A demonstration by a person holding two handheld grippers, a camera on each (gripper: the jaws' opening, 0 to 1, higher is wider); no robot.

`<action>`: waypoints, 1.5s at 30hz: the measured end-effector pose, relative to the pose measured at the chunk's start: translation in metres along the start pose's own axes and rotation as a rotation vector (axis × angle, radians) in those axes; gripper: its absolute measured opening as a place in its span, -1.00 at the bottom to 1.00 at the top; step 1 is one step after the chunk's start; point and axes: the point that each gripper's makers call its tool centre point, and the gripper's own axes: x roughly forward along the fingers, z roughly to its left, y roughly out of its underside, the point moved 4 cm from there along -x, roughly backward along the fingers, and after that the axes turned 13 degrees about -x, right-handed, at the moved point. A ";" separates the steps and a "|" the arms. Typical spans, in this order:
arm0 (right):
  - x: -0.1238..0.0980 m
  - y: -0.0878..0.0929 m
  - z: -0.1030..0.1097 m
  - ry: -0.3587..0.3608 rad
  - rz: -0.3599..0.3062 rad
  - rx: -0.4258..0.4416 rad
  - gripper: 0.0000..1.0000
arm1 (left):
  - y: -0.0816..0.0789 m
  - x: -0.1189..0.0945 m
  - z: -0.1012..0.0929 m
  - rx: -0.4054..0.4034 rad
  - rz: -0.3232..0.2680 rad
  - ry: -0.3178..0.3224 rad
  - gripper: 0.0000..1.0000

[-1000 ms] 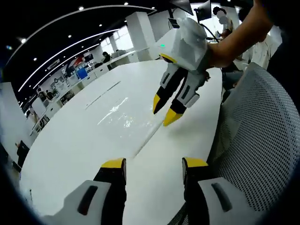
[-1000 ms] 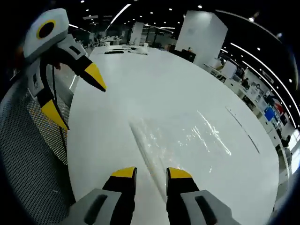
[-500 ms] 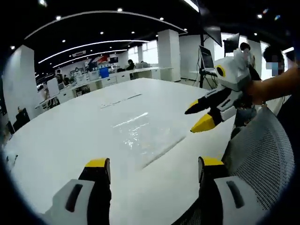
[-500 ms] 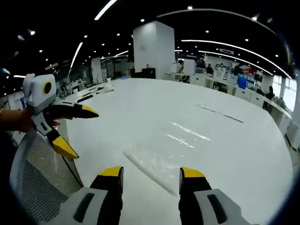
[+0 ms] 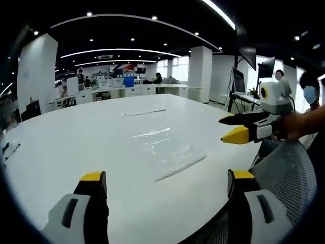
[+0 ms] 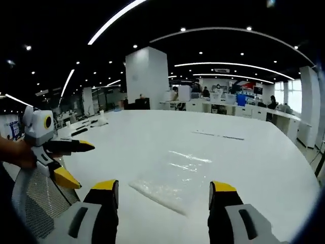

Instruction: Open the resealable bag by pulling the two sides of the seal apart until the entire bag opening is separated and visibly accessible.

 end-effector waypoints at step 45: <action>0.003 0.024 -0.005 -0.006 0.102 0.109 0.64 | -0.003 0.029 0.017 -0.120 -0.013 0.060 0.98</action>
